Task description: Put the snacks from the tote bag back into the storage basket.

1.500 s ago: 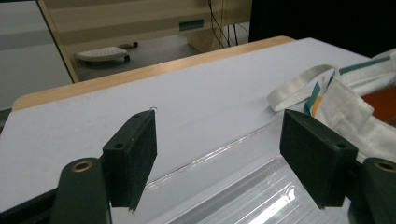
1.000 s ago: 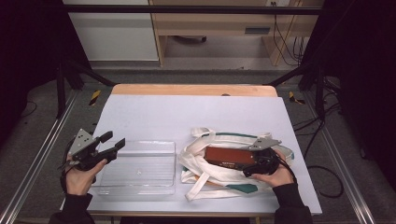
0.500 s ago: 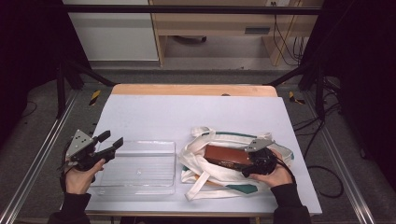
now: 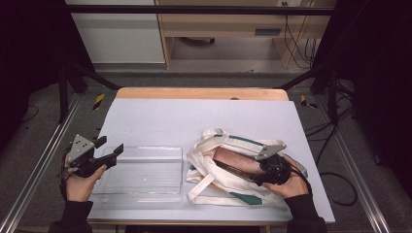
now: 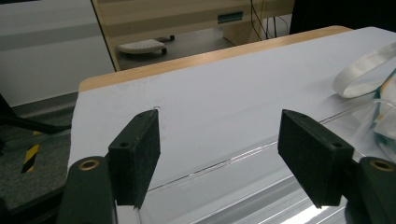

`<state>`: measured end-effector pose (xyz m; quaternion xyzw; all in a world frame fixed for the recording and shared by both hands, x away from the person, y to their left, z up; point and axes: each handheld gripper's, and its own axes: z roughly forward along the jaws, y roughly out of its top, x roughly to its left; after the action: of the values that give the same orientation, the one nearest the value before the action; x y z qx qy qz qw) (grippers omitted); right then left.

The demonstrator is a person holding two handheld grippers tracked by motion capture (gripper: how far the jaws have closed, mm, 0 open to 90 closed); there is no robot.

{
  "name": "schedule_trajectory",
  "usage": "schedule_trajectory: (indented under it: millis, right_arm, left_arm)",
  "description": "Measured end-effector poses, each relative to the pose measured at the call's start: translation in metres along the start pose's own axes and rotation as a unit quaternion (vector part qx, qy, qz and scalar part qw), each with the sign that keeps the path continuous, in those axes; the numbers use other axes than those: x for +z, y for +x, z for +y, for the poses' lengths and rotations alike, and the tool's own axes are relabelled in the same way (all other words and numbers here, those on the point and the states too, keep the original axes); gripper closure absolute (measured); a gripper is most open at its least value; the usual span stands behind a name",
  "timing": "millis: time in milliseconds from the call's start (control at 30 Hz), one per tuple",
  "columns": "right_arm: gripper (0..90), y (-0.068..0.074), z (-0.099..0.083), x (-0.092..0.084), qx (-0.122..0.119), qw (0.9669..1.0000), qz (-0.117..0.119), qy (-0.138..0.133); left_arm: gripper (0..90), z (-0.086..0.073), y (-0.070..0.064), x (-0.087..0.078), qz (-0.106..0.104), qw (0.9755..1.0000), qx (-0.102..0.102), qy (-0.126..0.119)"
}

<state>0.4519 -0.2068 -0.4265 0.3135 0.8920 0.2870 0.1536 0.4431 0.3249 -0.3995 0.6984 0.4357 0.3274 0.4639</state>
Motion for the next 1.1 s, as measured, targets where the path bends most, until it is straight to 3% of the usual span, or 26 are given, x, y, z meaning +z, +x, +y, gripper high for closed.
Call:
schedule_trajectory:
  millis: [67,233,433,567,733,1100]
  right_arm:
    - [38.0,0.001,-0.003,0.000,-0.008,0.9999,-0.001,-0.006]
    - [35.9,-0.002,-0.009,0.003,0.001,0.9997,-0.001,-0.026]
    - [33.9,0.002,-0.003,-0.001,-0.003,0.9972,-0.007,-0.074]
    - [31.0,0.005,0.003,0.010,-0.019,0.9979,-0.013,-0.061]
    - [31.4,0.003,0.007,0.019,-0.018,0.9991,-0.007,-0.038]
    - [34.1,-0.002,0.016,0.032,-0.023,0.9995,0.014,-0.016]
  left_arm:
    - [27.9,0.000,0.002,-0.001,0.008,1.0000,-0.001,0.003]
    - [29.5,-0.003,0.008,-0.004,0.017,0.9998,0.000,0.003]
    - [28.8,-0.005,0.017,-0.004,0.018,0.9997,-0.006,0.015]
    - [28.7,-0.006,0.021,-0.004,0.017,0.9996,-0.010,0.018]
    - [26.1,-0.007,0.025,-0.006,0.023,0.9995,-0.019,0.015]
    - [22.2,-0.007,0.031,-0.010,0.027,0.9989,-0.035,0.017]
